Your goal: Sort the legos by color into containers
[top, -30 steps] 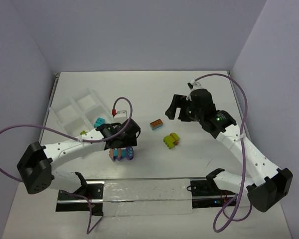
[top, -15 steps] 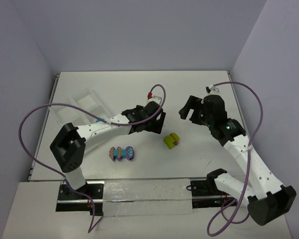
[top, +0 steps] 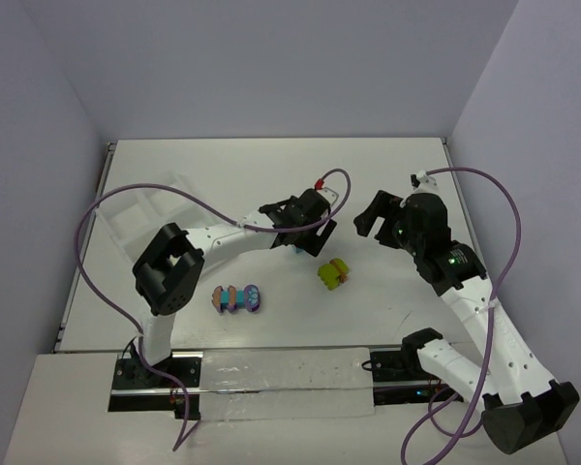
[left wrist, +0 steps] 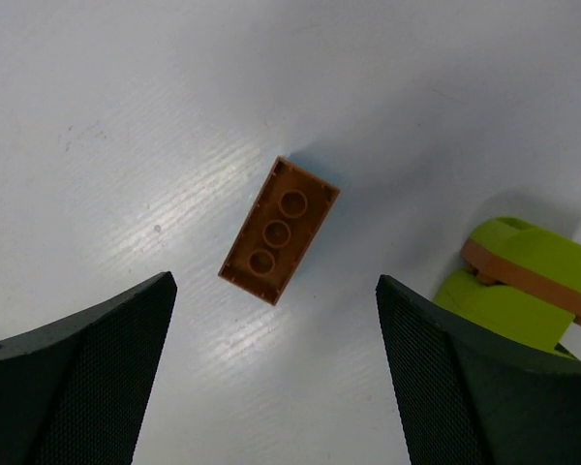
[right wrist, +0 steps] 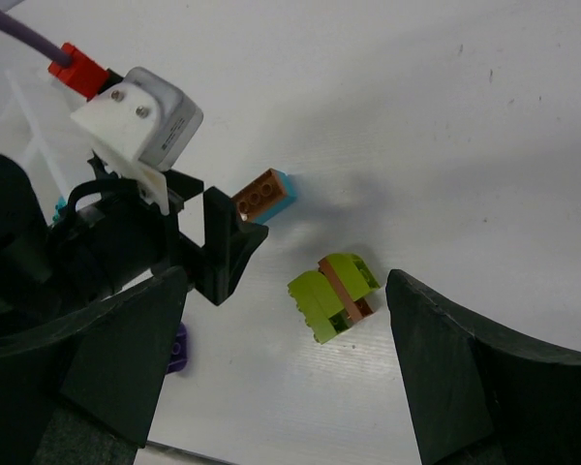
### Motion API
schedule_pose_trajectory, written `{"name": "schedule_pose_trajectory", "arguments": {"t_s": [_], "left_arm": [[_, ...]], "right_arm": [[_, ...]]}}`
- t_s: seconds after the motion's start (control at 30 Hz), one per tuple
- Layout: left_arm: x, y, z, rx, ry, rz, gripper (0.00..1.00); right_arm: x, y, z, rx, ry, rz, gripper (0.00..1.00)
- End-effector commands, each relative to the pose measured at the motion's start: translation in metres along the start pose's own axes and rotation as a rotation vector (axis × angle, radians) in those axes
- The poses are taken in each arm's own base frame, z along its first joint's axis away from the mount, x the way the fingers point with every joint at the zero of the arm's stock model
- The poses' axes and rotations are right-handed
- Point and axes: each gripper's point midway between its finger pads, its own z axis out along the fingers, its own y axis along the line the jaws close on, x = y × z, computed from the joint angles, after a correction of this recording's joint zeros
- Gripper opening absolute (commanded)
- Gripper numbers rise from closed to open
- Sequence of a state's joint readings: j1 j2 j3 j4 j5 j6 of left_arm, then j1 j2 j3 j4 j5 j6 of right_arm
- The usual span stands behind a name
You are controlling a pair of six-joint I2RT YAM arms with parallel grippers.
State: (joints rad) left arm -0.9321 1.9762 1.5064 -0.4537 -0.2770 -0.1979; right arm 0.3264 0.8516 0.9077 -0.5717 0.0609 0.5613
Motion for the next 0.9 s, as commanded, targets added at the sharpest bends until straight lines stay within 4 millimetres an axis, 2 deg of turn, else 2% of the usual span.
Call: {"name": "schedule_pose_trajectory", "arguments": {"t_s": [0.0, 0.27, 0.57, 0.87], "left_arm": [[-0.034, 0.004, 0.006, 0.037, -0.075, -0.004, 0.89], [-0.029, -0.003, 0.025, 0.062, -0.034, -0.012, 0.75], [-0.022, -0.012, 0.026, 0.123, 0.003, -0.005, 0.75], [-0.015, -0.008, 0.031, 0.096, 0.029, -0.002, 0.67]], "right_arm": [[-0.004, 0.002, 0.0, -0.012, -0.019, 0.012, 0.9], [-0.003, 0.004, 0.002, -0.025, -0.012, 0.016, 0.9], [-0.004, 0.005, 0.004, -0.03, -0.005, 0.016, 0.9], [-0.004, 0.007, 0.004, -0.042, -0.004, 0.02, 0.9]]}}
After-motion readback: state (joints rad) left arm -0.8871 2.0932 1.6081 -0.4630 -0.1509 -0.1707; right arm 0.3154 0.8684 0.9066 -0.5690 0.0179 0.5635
